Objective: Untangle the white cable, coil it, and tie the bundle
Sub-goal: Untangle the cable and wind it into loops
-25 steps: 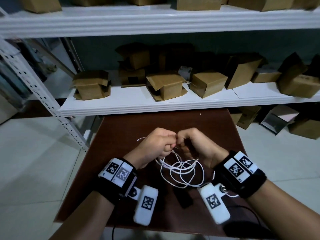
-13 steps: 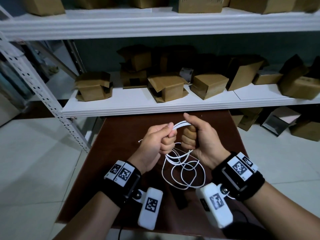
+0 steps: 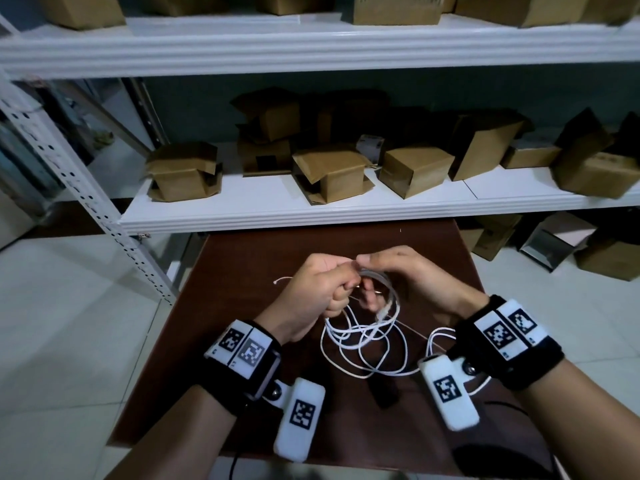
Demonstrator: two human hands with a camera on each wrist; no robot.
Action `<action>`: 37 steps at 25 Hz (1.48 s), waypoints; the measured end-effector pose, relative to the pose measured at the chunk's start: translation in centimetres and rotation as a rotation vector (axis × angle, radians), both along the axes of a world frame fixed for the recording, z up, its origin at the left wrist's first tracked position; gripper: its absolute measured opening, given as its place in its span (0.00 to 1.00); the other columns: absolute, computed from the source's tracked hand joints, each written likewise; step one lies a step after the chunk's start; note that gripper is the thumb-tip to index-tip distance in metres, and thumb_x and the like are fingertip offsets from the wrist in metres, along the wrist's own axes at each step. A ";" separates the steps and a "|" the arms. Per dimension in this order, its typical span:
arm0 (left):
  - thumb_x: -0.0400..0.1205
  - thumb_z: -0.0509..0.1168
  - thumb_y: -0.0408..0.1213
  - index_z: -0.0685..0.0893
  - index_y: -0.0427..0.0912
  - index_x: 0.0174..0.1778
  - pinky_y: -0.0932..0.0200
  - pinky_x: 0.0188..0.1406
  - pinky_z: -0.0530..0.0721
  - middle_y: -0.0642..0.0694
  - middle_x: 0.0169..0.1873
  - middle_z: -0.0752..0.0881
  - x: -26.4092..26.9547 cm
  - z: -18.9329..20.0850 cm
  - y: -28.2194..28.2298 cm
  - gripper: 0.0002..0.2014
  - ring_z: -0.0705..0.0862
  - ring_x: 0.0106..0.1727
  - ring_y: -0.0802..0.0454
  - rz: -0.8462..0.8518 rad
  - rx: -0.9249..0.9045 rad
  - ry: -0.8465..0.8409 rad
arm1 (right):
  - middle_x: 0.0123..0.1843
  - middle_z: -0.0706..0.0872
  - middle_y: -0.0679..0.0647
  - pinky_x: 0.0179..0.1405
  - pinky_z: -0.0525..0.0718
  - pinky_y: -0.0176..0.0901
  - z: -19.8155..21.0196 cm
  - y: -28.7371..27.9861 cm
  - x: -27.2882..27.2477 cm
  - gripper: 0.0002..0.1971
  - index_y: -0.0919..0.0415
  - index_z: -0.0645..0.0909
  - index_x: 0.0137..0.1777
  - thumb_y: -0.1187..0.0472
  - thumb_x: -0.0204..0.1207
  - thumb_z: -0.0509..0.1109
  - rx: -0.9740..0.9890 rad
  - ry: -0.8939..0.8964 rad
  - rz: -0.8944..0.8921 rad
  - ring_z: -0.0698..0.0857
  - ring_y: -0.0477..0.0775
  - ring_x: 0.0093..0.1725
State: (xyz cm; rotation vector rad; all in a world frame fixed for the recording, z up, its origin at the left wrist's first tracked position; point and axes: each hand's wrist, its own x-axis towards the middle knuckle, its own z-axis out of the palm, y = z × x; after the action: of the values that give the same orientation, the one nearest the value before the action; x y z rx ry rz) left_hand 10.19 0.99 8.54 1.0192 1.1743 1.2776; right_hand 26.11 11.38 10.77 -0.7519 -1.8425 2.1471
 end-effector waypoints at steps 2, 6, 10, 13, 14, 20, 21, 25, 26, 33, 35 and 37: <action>0.90 0.62 0.32 0.72 0.40 0.31 0.68 0.14 0.54 0.52 0.19 0.62 0.1 -0.1 0.1 0.19 0.57 0.17 0.62 -0.023 -0.014 0.125 | 0.28 0.70 0.54 0.20 0.66 0.35 -0.1 -0.3 -0.1 0.19 0.62 0.83 0.36 0.47 0.79 0.76 -0.041 -0.109 0.016 0.67 0.47 0.24; 0.79 0.61 0.33 0.73 0.40 0.29 0.66 0.16 0.53 0.53 0.18 0.62 -0.5 0.4 -0.2 0.12 0.57 0.17 0.60 -0.041 -0.035 0.195 | 0.24 0.62 0.51 0.26 0.48 0.47 -0.1 -1.2 -1.0 0.28 0.52 0.68 0.25 0.36 0.78 0.72 0.026 -0.215 -0.012 0.56 0.49 0.23; 0.91 0.58 0.34 0.73 0.43 0.32 0.62 0.20 0.46 0.55 0.20 0.61 -1.4 0.6 -0.5 0.19 0.55 0.19 0.61 -0.059 -0.073 -0.046 | 0.26 0.59 0.52 0.25 0.47 0.46 0.1 -1.4 -1.6 0.28 0.54 0.68 0.25 0.43 0.81 0.73 -0.030 -0.076 -0.139 0.54 0.48 0.23; 0.92 0.57 0.41 0.75 0.43 0.35 0.65 0.18 0.49 0.56 0.21 0.60 -2.2 0.3 -0.6 0.18 0.56 0.19 0.63 -0.105 -0.064 -0.224 | 0.25 0.57 0.52 0.22 0.47 0.42 0.3 -1.1 -1.3 0.26 0.54 0.65 0.27 0.49 0.82 0.74 -0.075 -0.012 -0.206 0.53 0.47 0.21; 0.92 0.57 0.41 0.76 0.42 0.36 0.66 0.18 0.51 0.56 0.21 0.59 -2.4 0.1 -0.7 0.17 0.57 0.19 0.63 -0.117 -0.056 -0.279 | 0.24 0.56 0.52 0.21 0.48 0.39 0.4 -1.1 -1.3 0.26 0.54 0.64 0.27 0.51 0.82 0.74 -0.103 0.015 -0.229 0.54 0.47 0.20; 0.92 0.56 0.40 0.78 0.41 0.39 0.67 0.20 0.56 0.53 0.24 0.58 -0.7 -1.3 -0.6 0.16 0.56 0.22 0.60 -0.058 0.112 -0.416 | 0.21 0.55 0.47 0.17 0.47 0.38 1.0 -0.7 -1.0 0.26 0.52 0.60 0.26 0.54 0.83 0.68 -0.338 0.209 -0.302 0.53 0.44 0.16; 0.93 0.57 0.41 0.77 0.42 0.37 0.68 0.18 0.55 0.53 0.24 0.57 -0.2 -1.3 -0.5 0.17 0.54 0.22 0.60 -0.018 0.122 -0.396 | 0.21 0.55 0.47 0.18 0.48 0.38 0.9 -0.7 -0.9 0.26 0.52 0.60 0.26 0.54 0.83 0.68 -0.328 0.225 -0.296 0.53 0.44 0.16; 0.90 0.61 0.40 0.74 0.42 0.33 0.70 0.15 0.56 0.54 0.22 0.58 -0.8 -0.7 -0.3 0.18 0.55 0.19 0.63 0.066 0.120 -0.320 | 0.23 0.55 0.50 0.24 0.49 0.45 0.1 -0.5 -0.5 0.27 0.55 0.58 0.27 0.53 0.87 0.64 -0.201 0.228 -0.159 0.52 0.48 0.20; 0.90 0.61 0.40 0.73 0.42 0.33 0.70 0.15 0.57 0.54 0.21 0.58 -1.0 -0.5 -0.3 0.18 0.55 0.19 0.63 0.070 0.113 -0.295 | 0.23 0.56 0.50 0.25 0.50 0.45 0.0 -0.3 -0.3 0.27 0.56 0.59 0.27 0.52 0.87 0.64 -0.190 0.220 -0.113 0.55 0.47 0.20; 0.88 0.65 0.40 0.75 0.41 0.30 0.66 0.17 0.56 0.52 0.19 0.62 -0.6 -0.9 -0.2 0.20 0.57 0.19 0.60 0.055 0.055 0.113 | 0.25 0.74 0.58 0.29 0.72 0.44 -1.1 0.5 0.3 0.10 0.71 0.76 0.35 0.66 0.75 0.70 0.010 0.021 0.224 0.74 0.54 0.23; 0.85 0.66 0.44 0.77 0.44 0.26 0.60 0.22 0.60 0.53 0.18 0.67 -0.2 -1.3 0.0 0.20 0.62 0.21 0.58 0.037 0.072 0.460 | 0.25 0.77 0.60 0.31 0.76 0.45 -1.4 0.4 0.5 0.10 0.72 0.80 0.34 0.66 0.73 0.71 0.120 -0.131 0.277 0.77 0.56 0.22; 0.85 0.66 0.44 0.78 0.46 0.23 0.58 0.25 0.62 0.54 0.18 0.70 0.0 -1.7 0.3 0.22 0.65 0.23 0.59 0.024 0.060 0.634 | 0.23 0.74 0.58 0.26 0.69 0.43 -1.5 -0.2 0.4 0.10 0.66 0.79 0.30 0.63 0.69 0.74 0.142 -0.235 0.230 0.71 0.54 0.20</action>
State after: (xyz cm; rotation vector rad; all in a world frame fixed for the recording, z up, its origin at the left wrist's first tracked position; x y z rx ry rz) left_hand 10.15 1.24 6.83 1.5220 1.6280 1.0352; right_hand 26.51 11.15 9.23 -0.8268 -2.2754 2.1053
